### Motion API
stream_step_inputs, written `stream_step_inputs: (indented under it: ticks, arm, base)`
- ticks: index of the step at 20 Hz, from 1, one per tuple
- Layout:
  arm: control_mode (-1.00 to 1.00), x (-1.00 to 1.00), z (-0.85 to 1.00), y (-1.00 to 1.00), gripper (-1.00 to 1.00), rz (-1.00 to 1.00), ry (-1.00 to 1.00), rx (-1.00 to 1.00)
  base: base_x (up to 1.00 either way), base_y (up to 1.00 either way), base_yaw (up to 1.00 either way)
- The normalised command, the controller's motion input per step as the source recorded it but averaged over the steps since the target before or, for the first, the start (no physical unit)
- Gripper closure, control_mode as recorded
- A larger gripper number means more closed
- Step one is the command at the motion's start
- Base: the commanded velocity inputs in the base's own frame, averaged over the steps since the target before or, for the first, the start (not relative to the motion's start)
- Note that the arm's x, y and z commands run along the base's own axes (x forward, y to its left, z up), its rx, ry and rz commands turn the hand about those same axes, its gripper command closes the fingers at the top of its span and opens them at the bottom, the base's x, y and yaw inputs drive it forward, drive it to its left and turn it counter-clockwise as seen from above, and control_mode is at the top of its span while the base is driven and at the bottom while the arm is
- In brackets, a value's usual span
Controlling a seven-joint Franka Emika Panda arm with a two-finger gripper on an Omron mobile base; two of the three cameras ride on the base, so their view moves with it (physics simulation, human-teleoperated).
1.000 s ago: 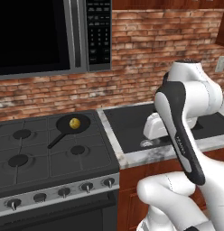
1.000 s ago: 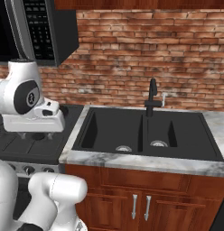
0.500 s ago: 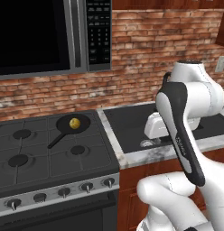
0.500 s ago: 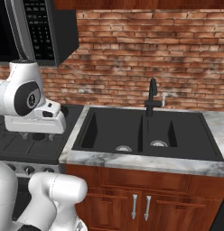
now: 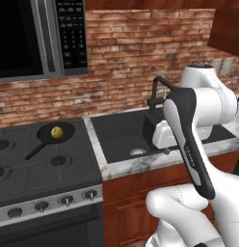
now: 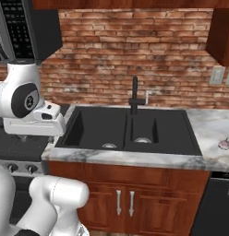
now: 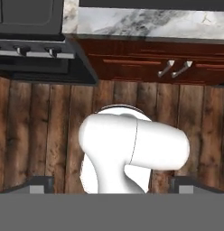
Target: Put the garlic and squash in the pan. Then turn on the rear right burner and set the heat to medium.
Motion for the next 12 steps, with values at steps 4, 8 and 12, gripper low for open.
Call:
stream_step_inputs:
  ticks: [4, 8, 12]
  arm:
    - [1.0, 0.0, 0.0, 0.0, -1.0, 0.0, 0.0, 0.0]
    - [1.0, 0.0, 0.0, 0.0, -1.0, 0.0, 0.0, 0.0]
    - [1.0, 0.0, 0.0, 0.0, -1.0, 0.0, 0.0, 0.0]
  base:
    - [0.12, -0.95, -0.06]
    - [0.54, -0.72, -0.03]
    - [0.49, -0.68, 0.0]
